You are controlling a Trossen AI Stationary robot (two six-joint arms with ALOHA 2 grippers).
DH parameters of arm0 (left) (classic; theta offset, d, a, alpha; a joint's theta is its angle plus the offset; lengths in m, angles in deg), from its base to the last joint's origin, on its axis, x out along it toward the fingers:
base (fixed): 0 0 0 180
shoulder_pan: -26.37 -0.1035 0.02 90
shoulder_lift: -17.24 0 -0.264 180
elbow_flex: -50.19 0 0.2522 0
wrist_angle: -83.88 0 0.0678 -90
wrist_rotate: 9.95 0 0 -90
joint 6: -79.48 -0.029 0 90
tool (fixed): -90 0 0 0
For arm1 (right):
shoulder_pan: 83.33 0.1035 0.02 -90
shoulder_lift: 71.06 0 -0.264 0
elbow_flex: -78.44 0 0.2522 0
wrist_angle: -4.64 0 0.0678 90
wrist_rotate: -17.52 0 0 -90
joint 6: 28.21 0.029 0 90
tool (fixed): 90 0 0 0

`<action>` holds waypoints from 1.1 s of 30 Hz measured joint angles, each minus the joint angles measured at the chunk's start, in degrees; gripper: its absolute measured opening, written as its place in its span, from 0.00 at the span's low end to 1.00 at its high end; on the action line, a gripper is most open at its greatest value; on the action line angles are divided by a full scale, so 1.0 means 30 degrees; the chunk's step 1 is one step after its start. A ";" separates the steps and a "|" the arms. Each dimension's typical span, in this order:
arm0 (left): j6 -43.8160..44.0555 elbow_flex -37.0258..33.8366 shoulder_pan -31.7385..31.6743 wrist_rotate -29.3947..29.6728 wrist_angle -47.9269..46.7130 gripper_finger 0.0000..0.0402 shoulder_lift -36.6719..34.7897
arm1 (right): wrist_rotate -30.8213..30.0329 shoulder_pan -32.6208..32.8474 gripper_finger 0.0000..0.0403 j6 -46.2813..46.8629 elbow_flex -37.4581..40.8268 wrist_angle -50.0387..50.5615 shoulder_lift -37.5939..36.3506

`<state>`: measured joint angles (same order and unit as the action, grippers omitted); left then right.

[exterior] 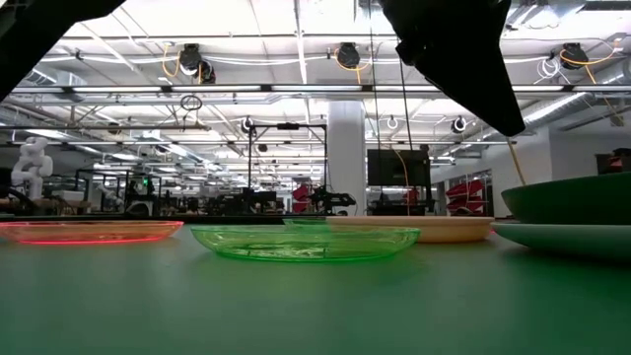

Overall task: Stack plastic plates
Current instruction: Stack the dark pink plate on top of the dark green plate, then stack the white plate on top of the dark pink plate

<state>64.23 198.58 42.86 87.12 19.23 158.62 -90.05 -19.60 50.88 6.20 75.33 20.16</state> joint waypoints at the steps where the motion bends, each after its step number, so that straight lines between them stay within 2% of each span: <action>1: 0.0000 0.0000 0.0015 0.0006 0.0053 0.25 0.0000 | 0.0322 0.0000 0.10 0.0000 0.0000 0.0002 0.0000; 10: 0.0347 0.0000 0.0067 0.0004 0.0149 0.25 0.0000 | 0.2413 0.0000 0.05 0.0390 0.0000 0.0190 0.0000; 21: 0.0081 0.0000 0.0013 0.0006 0.0350 0.25 0.0000 | 0.2192 0.0000 0.03 0.0634 0.0000 0.0068 0.0000; 26: -0.0624 0.0000 -0.0344 -0.0008 -0.0333 0.25 0.0000 | 0.0227 0.0255 0.03 0.0291 -0.0734 0.0128 0.0000; 33: -0.0225 0.0000 -0.1735 -0.1483 -0.2110 0.25 0.0000 | -0.4321 0.1037 0.03 -0.1330 -0.2097 0.0660 -0.0015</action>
<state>63.56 198.58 37.66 82.67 12.90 158.62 -103.01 -16.49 46.89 -0.09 77.31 20.11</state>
